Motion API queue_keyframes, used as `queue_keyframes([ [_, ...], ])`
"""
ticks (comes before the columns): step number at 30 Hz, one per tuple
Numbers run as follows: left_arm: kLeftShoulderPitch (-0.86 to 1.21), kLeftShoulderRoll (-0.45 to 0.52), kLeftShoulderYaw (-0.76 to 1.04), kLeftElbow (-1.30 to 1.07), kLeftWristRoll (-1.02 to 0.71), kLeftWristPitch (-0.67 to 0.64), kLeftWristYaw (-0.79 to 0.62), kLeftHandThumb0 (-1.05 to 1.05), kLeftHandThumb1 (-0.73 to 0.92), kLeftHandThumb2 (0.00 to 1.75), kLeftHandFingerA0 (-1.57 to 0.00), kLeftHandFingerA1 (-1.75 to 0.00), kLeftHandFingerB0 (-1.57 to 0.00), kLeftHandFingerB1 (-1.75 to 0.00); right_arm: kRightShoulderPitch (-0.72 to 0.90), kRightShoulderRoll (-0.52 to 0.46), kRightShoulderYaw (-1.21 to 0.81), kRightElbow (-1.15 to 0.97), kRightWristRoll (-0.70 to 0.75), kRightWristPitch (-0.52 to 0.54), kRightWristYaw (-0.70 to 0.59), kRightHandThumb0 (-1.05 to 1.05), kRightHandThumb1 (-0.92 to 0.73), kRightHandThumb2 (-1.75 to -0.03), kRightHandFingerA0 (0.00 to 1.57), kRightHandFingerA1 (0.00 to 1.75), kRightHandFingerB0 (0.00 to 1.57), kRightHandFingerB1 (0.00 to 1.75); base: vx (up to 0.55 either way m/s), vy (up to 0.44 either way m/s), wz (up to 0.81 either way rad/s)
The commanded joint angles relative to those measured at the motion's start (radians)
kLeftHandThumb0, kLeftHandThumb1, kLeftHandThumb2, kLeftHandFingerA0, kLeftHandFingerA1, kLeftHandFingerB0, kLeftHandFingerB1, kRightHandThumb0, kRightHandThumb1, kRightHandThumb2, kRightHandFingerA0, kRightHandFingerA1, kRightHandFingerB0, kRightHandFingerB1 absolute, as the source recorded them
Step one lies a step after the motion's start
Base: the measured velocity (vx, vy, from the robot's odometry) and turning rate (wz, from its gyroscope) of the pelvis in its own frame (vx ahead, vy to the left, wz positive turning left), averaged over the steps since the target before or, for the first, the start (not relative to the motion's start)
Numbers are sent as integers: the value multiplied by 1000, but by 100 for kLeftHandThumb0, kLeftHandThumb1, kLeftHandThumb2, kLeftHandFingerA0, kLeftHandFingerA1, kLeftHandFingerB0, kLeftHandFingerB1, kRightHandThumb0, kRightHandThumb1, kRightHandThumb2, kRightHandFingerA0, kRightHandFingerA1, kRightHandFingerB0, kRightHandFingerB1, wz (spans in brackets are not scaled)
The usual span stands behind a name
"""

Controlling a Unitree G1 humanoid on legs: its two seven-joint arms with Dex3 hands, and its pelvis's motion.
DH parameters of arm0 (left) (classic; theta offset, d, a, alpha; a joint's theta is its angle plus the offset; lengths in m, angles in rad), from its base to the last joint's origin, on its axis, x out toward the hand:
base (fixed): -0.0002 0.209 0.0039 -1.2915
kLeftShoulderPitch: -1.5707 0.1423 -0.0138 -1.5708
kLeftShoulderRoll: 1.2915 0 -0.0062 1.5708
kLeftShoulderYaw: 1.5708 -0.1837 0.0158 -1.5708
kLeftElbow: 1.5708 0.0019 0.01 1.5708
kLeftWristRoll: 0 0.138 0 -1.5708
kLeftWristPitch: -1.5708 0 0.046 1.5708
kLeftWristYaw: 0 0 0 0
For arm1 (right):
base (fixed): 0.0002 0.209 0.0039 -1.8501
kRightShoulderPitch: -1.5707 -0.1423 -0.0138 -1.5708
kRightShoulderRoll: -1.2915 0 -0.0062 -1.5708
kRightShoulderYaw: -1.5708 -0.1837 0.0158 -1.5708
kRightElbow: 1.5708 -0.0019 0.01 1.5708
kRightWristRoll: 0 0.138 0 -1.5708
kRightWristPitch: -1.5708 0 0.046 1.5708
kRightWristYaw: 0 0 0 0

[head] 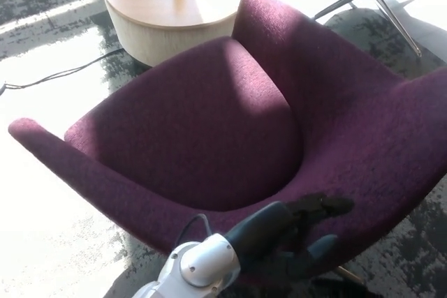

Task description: The robot stands in front of a sofa and uses its left hand to push the left side of the sofa

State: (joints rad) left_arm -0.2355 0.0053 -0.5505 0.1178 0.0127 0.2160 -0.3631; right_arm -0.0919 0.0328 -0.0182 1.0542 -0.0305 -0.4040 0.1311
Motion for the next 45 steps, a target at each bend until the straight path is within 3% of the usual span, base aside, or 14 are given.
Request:
queue_keyframes([
  [1, 39, 76, 44, 13, -17, 87, -74, -72, 87, 66, -25, -34, -20, -29, -26, 0, -63, 56, 72, 1, 69, -66, -73, -63, 79, 55, 52, 36, 0, 0, 0],
  [3, 35, 87, 62, 33, -27, 60, -92, -70, 87, 66, -24, -34, -20, -30, -30, 4, -79, 63, 80, 2, 87, -66, -71, -62, 74, 49, 52, 37, 0, 0, 0],
  [4, 33, 91, 81, 51, -45, 42, -108, -36, 54, 110, -2, -49, 0, -46, -32, 5, -86, 63, 86, 8, 96, -68, -67, -61, 75, 46, 56, 38, 0, 0, 0],
  [12, 27, 148, 155, 65, -57, 14, -153, -35, 60, 113, -2, -48, 0, -46, -45, 14, -125, 82, 101, 23, 105, -62, -66, -61, 72, 43, 58, 39, 0, 0, 0],
  [14, 20, 160, 177, 65, -56, 27, -140, -35, 55, 110, -4, -49, -1, -46, -45, 16, -131, 84, 105, 24, 108, -62, -66, -61, 73, 43, 59, 39, 0, 0, 0],
  [15, 13, 166, 176, 77, -41, 16, -132, -72, 86, 65, -24, -36, -21, -30, -46, 17, -133, 85, 105, 22, 106, -62, -66, -61, 73, 43, 58, 39, 0, 0, 0],
  [16, 8, 168, 182, 88, -41, 5, -134, -73, 86, 63, -23, -36, -22, -29, -45, 16, -132, 85, 102, 21, 104, -63, -66, -61, 73, 43, 59, 39, 0, 0, 0],
  [29, -103, 250, 349, 228, -72, -91, -156, -73, 84, 65, -28, -40, -21, -32, -48, 20, -142, 98, 114, 11, 129, -61, -66, -61, 71, 45, 61, 40, 0, 0, 0],
  [39, -214, 329, 554, 369, -131, -71, -157, -81, 80, 62, -24, -38, -23, -31, -52, 21, -147, 107, 111, 16, 122, -61, -66, -61, 73, 44, 64, 41, 0, 0, 0],
  [40, -221, 347, 589, 380, -142, -68, -152, -80, 82, 65, -24, -38, -20, -30, -53, 19, -136, 107, 95, 13, 103, -62, -67, -61, 74, 44, 65, 41, 0, 0, 0],
  [41, -222, 356, 611, 387, -147, -74, -152, -37, 48, 108, -3, -49, 0, -47, -53, 19, -137, 107, 97, 5, 109, -62, -67, -61, 75, 46, 66, 42, 0, 0, 0],
  [45, -205, 374, 695, 402, -166, -109, -134, -36, 52, 110, -2, -49, 0, -47, -52, 18, -141, 101, 105, 10, 114, -61, -67, -61, 75, 46, 66, 42, 0, 0, 0],
])
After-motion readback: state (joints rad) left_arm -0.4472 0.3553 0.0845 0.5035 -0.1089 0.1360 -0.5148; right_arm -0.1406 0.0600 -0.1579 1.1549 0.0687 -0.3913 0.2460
